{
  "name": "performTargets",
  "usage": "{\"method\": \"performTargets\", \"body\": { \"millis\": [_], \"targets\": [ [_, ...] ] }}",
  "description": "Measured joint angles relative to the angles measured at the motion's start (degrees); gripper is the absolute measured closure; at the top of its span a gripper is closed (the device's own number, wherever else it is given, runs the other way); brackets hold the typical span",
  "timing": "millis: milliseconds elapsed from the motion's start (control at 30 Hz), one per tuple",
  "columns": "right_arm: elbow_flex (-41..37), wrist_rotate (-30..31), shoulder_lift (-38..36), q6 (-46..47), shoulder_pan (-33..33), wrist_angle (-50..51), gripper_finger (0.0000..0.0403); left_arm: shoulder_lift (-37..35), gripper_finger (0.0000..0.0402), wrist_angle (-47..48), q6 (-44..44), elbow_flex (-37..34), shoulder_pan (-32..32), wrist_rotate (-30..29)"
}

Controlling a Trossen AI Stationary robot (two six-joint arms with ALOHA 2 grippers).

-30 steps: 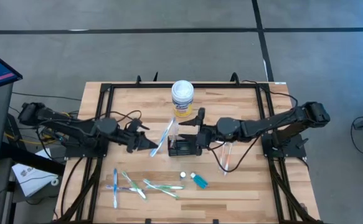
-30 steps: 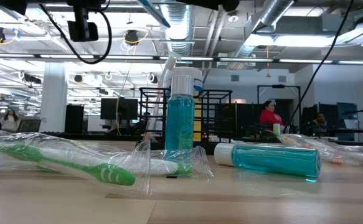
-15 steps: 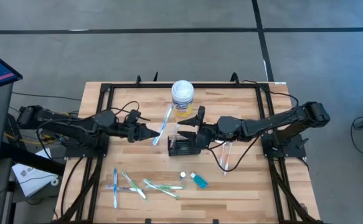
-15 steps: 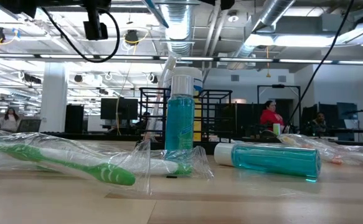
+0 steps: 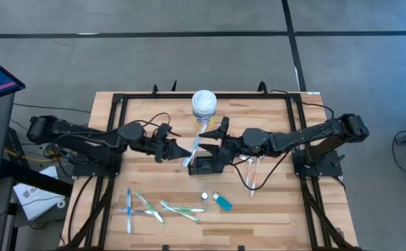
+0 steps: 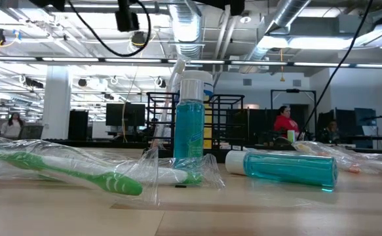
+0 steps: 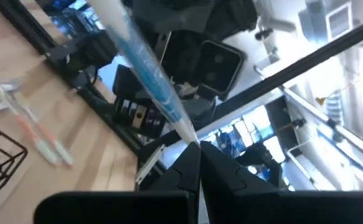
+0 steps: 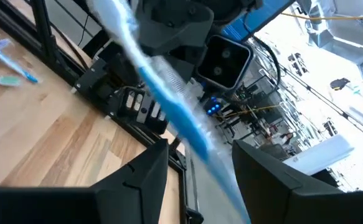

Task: Pick & Place toothbrushing station
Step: Put the middle blue toothbrush into the mesh organizer

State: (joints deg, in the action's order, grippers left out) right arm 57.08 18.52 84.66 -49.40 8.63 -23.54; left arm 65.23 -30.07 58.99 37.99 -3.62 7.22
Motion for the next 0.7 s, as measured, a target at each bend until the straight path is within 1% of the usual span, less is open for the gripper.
{"method": "performTargets", "body": {
  "millis": [200, 367, 500, 667, 700],
  "targets": [
    [0.0, 0.62, 0.0, -0.74, 0.87, -0.01, 0.0234, 4.57, 0.0401, -0.05, -0.03, 2.69, 1.89, 3.69],
    [0.02, 2.56, 0.02, -0.71, 1.28, 1.49, 0.0252, 5.78, 0.0401, 0.09, 0.13, 3.48, 3.51, 5.28],
    [0.02, 2.64, 0.02, -0.67, 1.43, 2.36, 0.0289, 5.7, 0.0401, -0.13, 0.11, 3.48, 4.49, 5.35],
    [0.02, 2.56, 0.04, -0.63, 1.45, 4.09, 0.0368, 5.42, 0.0401, -1.09, -0.11, 3.48, 4.54, 5.29],
    [0.02, 2.53, 0.04, -0.66, 1.45, 4.29, 0.0373, 5.42, 0.0401, -1.1, -0.1, 3.48, 4.53, 5.25]
  ]
}}
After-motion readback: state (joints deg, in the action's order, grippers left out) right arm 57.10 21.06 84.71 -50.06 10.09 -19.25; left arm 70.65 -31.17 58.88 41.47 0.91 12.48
